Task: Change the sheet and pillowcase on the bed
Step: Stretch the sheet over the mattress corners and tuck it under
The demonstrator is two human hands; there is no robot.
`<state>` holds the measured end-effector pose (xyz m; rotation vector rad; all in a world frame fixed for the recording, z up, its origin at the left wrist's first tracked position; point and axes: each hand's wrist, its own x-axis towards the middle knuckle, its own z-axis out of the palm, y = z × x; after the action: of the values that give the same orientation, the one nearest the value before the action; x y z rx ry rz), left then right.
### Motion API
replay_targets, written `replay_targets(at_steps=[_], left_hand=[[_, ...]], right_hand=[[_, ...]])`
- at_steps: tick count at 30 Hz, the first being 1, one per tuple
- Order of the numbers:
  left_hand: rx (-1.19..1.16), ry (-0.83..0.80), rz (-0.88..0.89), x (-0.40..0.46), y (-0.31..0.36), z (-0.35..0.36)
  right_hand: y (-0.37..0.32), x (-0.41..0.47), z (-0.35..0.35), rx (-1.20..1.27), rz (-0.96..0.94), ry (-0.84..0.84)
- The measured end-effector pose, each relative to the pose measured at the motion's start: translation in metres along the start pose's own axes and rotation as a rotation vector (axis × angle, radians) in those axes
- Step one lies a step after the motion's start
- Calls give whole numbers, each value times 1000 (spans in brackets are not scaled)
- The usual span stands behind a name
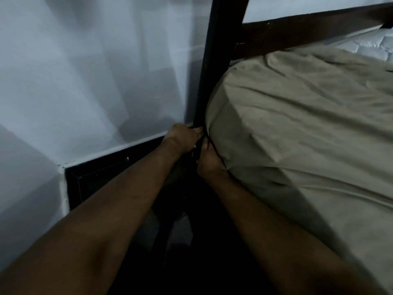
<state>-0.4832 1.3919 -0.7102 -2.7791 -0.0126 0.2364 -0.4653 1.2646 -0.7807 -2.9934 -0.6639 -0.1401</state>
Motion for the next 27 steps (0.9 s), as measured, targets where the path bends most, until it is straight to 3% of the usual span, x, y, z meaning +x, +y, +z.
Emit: replay_targets(at_steps=[2,4,5,7,13,16,22,24,27], left_hand=[[-87,22,-13,-17,11,-5],[-104,91,-4,-32,24,0],[-146,141,15,-37,26,5],[-201,241,9,-50,22,-5],[-293,187,-151,-88,21,-87],[-246,259,-123,-89,33,-130],[-352,547,-185,-78,72,-172],[-398,624,-137,-74,90,-184],[-514,370,-75,-54,124,-197]], right_hand=[[3,-23,-12,-143,-128,30],[2,-52,-35,-122,-231,-166],[5,-63,-46,-79,-272,-154],[6,-71,-73,21,-255,-86],[32,-58,-185,49,-360,186],[65,-45,-233,47,-255,340],[182,-18,-236,184,35,-22],[206,-23,-226,226,85,-54],[212,-32,-221,199,46,-32]])
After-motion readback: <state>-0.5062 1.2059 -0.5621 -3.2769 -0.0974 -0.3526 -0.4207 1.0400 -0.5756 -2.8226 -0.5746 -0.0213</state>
